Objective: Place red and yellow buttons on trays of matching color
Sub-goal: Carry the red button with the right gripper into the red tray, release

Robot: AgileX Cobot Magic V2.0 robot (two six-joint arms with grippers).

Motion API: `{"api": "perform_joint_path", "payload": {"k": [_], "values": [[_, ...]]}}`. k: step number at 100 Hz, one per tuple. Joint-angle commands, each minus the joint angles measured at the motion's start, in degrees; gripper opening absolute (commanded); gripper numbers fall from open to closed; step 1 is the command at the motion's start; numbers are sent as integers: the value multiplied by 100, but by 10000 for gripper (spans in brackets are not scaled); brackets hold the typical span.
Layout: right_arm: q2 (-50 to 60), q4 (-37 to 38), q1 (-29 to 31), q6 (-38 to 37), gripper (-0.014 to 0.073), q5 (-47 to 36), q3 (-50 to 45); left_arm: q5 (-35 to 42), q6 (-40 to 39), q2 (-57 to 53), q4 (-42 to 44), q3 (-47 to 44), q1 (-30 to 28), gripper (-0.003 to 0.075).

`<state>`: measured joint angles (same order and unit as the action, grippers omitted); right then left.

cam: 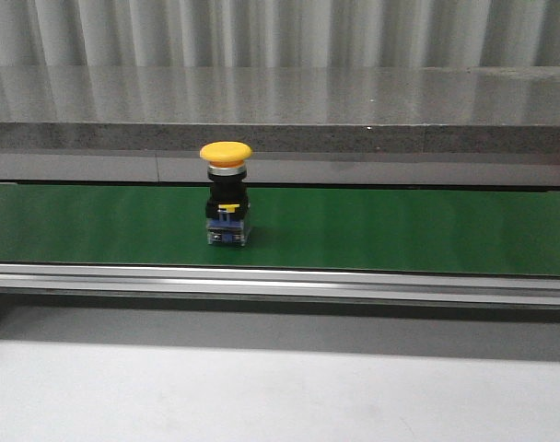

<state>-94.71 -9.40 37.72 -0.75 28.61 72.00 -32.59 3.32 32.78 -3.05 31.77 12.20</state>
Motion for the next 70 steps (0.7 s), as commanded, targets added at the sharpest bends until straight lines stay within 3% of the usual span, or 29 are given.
{"api": "perform_joint_path", "payload": {"k": [1,33,51,58,70], "values": [[-45,-183,37,-15,116,-795,196,398,2,1,-79,154,53,-20],[-1045,-654,37,-15,116,-1959,196,398,2,1,-79,154,53,-20],[-1373,-812,31,-15,127,-2203,196,398,2,1,-79,154,53,-20],[-1408,-812,15,-15,213,-2227,196,398,2,1,-79,154,53,-20],[-1379,-812,3,-15,502,-2326,196,398,2,1,-79,154,53,-20]]}}
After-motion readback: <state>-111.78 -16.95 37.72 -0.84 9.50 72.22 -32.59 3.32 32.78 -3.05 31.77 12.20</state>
